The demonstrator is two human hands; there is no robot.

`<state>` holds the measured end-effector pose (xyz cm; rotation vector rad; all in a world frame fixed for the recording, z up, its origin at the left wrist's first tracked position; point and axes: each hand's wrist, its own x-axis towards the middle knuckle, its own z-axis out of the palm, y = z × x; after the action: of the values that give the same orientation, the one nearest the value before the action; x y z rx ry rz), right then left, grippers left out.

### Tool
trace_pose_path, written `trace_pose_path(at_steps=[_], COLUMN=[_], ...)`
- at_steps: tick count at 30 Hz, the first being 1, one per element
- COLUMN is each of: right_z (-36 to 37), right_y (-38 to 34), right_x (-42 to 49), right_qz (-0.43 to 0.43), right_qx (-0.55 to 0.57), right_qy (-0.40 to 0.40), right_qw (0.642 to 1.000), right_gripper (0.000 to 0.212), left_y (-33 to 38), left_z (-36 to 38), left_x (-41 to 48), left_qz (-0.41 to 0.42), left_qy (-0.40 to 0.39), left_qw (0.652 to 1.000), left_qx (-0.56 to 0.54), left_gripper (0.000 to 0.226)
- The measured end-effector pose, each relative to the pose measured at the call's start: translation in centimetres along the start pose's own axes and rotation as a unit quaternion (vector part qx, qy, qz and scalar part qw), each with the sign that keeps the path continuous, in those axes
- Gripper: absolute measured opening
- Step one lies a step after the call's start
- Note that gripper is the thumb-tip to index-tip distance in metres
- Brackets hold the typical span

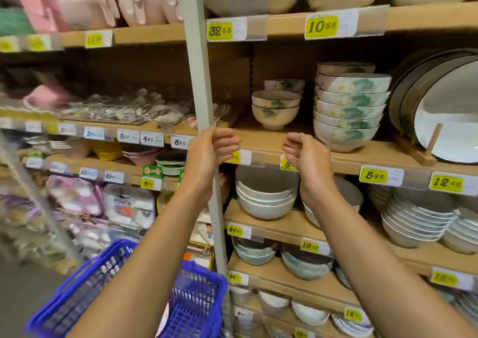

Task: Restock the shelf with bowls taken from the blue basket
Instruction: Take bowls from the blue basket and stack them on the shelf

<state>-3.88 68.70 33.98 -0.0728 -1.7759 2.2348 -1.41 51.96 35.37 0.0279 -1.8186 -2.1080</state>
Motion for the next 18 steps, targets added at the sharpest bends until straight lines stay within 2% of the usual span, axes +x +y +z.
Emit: trace_pose_path(at_steps=[7,12,18], right_z=[2.2,7.2,15.4], right_y=[3.5,7.8,14.3], right_x=[-6.8,-9.9,-12.3], right_qz=[0.083,0.135,0.186], right_qx=[0.038,0.026,-0.020], right_qy=[-0.076,-0.141,-0.212], right_qw=[0.993,0.981,0.959], right_gripper=[0.029,0.030,0.026], left_y=[-0.9,-1.0,-3.3], left_z=[-7.4,-12.7,-21.6], left_x=[-5.5,-6.6,-6.2], left_qz=[-0.038,-0.039,-0.077], left_qy=[0.055,0.096,0.169], left_qw=[0.998,0.994,0.981], left_qx=[0.014,0.024,0.054], left_gripper=[0.044,0.040,0.042])
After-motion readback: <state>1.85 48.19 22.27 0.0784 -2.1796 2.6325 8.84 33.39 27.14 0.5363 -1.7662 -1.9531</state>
